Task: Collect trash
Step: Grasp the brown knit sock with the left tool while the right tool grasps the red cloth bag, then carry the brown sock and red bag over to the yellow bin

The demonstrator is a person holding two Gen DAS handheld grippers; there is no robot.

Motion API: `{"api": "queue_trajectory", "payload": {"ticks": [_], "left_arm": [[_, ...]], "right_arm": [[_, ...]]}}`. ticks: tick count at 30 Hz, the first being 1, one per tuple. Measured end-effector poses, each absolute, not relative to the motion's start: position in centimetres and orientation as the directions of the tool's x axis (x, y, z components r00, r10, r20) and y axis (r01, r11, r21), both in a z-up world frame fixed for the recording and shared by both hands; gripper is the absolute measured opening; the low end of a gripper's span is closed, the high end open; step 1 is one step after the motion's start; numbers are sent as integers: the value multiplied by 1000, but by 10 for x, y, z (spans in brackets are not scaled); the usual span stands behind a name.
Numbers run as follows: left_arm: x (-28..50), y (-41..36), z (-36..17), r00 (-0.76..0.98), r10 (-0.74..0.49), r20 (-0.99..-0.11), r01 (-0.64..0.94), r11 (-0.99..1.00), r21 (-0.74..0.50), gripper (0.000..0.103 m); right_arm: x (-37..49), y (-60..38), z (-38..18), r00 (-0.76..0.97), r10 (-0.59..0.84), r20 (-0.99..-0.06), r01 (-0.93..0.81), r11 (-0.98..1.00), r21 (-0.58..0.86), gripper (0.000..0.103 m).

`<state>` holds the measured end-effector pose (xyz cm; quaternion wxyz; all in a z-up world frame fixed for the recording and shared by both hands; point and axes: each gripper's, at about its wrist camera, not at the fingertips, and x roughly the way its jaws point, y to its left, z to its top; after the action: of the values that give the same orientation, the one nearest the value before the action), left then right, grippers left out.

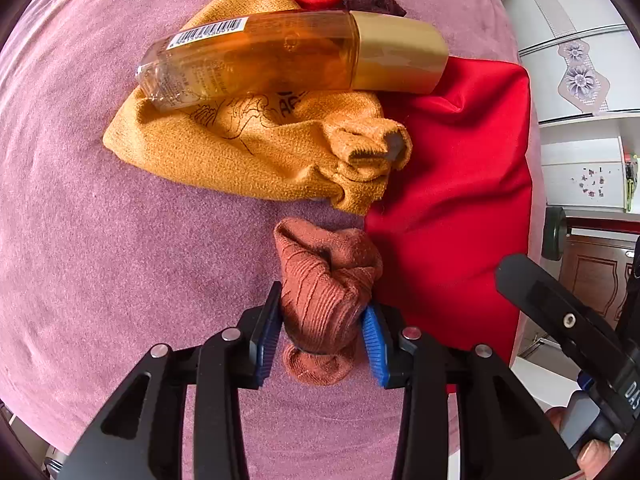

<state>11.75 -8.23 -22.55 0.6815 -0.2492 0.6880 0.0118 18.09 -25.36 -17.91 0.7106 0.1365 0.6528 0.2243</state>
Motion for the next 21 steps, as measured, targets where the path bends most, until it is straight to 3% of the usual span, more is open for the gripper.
{"api": "queue_trajectory", "payload": {"ticks": [1,3,7,21], "left_arm": [[116,-80,-225,55,-335,-941,-367,869,-331,38],[115,-77,-224,59,-350,-935,-386,856,-345,38],[109,-49,-224,64,-367,-928,-410,839,-359,37],[101,-37,-151,122,-369,-922,-297,872,-388,36]], "right_arm": [[182,-251,-183,26,487,-873,-138,867,479,51],[182,-249,-190,-7,483,-876,-129,868,479,25],[176,-250,-184,2,484,-875,-142,866,479,8],[140,-281,-103,106,585,-804,-141,809,570,4]]}}
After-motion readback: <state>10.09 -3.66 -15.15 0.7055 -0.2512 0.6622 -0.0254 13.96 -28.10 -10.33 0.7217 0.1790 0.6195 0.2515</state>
